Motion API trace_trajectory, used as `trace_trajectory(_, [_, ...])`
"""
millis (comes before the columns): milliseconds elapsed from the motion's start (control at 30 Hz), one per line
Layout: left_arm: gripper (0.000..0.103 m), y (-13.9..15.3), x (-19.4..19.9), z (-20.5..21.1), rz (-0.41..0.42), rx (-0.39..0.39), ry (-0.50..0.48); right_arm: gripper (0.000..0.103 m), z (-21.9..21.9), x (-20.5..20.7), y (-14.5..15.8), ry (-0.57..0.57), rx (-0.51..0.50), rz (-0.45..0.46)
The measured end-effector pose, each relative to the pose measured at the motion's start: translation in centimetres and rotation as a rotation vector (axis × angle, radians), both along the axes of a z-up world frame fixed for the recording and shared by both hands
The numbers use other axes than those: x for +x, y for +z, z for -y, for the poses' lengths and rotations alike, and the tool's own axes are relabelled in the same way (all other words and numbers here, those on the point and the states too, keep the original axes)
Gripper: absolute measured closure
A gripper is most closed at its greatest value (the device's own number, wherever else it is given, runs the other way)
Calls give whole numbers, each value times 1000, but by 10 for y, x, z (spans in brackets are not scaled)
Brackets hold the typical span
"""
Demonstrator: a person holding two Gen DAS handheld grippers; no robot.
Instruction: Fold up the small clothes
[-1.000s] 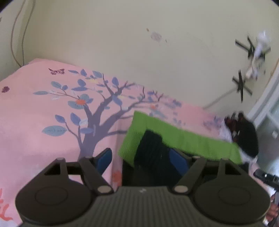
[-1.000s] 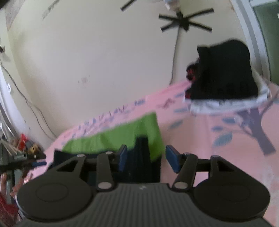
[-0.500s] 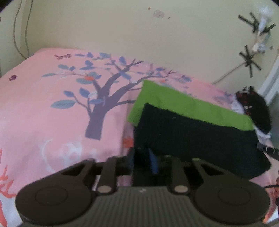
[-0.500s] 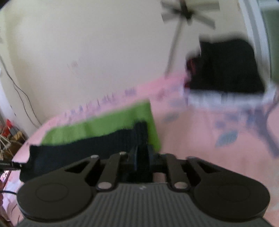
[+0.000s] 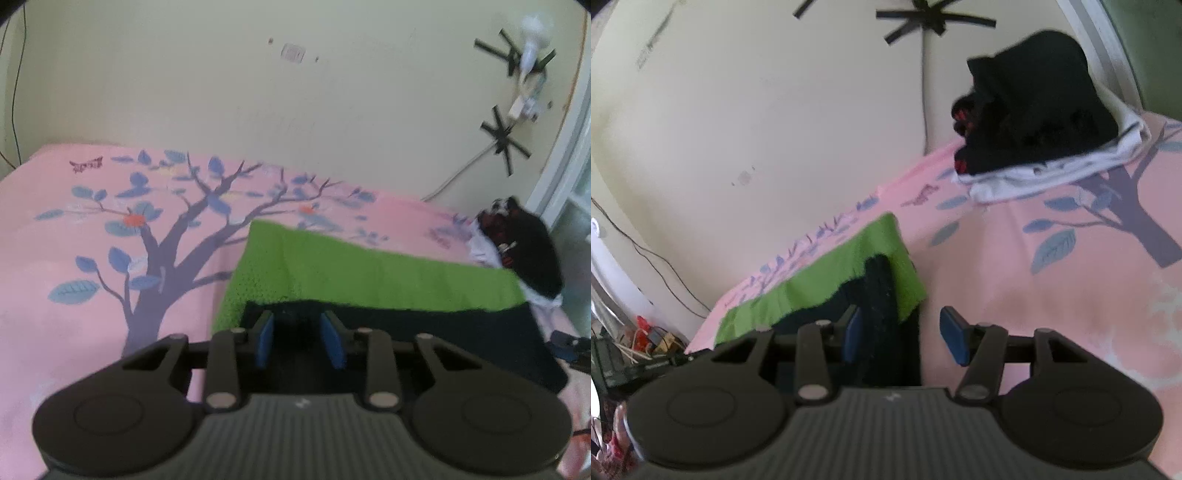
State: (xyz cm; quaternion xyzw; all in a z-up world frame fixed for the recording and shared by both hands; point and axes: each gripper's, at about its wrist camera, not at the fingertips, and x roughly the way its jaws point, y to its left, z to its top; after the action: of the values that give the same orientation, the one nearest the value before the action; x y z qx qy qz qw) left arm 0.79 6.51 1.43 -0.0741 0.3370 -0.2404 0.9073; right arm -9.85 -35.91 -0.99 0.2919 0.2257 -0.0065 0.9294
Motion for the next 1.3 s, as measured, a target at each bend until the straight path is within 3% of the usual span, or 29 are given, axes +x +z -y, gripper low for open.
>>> trace_trajectory(67, [76, -2, 2, 0, 4, -10, 2, 87, -6, 2, -4, 25, -23, -39])
trace_trajectory(100, [76, -2, 3, 0, 7, -17, 2, 100, -11, 1, -7, 31, -49, -58])
trace_trajectory(200, [75, -3, 8, 2, 16, -6, -2, 100, -25, -11, -8, -1, -139, -58])
trace_trajectory(300, [72, -5, 10, 6, 19, 16, -2, 98, -22, -14, -11, -23, -125, -53])
trace_trajectory(367, [73, 0, 8, 5, 24, 20, -4, 66, -10, -17, -7, -19, -40, -21])
trace_trajectory(400, [73, 5, 4, 2, 35, 5, 1, 43, -4, -20, -4, -29, 0, 1])
trace_trajectory(433, [73, 10, 1, 0, 43, -17, 9, 40, 2, -23, -2, -32, 33, 33])
trace_trajectory(500, [73, 19, -6, -3, 58, -84, 10, 40, 12, -20, 3, -32, 76, 34])
trace_trajectory(600, [73, 28, -14, 12, 52, -156, -64, 40, 17, -3, -1, -13, 140, -4])
trace_trajectory(667, [74, 28, -16, 31, 40, -161, -137, 41, 11, 14, -9, 17, 153, -53])
trace_trajectory(767, [78, 17, -17, 55, 0, -162, -218, 44, -2, 28, -10, -3, 119, -44])
trace_trajectory(867, [78, 0, -13, 71, -64, -167, -273, 58, -13, 39, -13, -25, 131, -48])
trace_trajectory(933, [80, -15, -11, 77, -87, -137, -271, 63, -15, 44, -13, -7, 168, -66])
trace_trajectory(967, [88, -21, -11, 78, -75, -125, -261, 64, -16, 45, -11, -2, 187, -74])
trace_trajectory(1000, [90, -23, -12, 77, -61, -123, -252, 67, -17, 46, -8, 8, 209, -67])
trace_trajectory(1100, [91, -27, -3, 68, -105, -169, -253, 70, -25, 46, 18, 74, 259, -6])
trace_trajectory(1300, [91, -24, 1, 44, -122, -271, -252, 74, -102, 75, 81, 272, 140, 61])
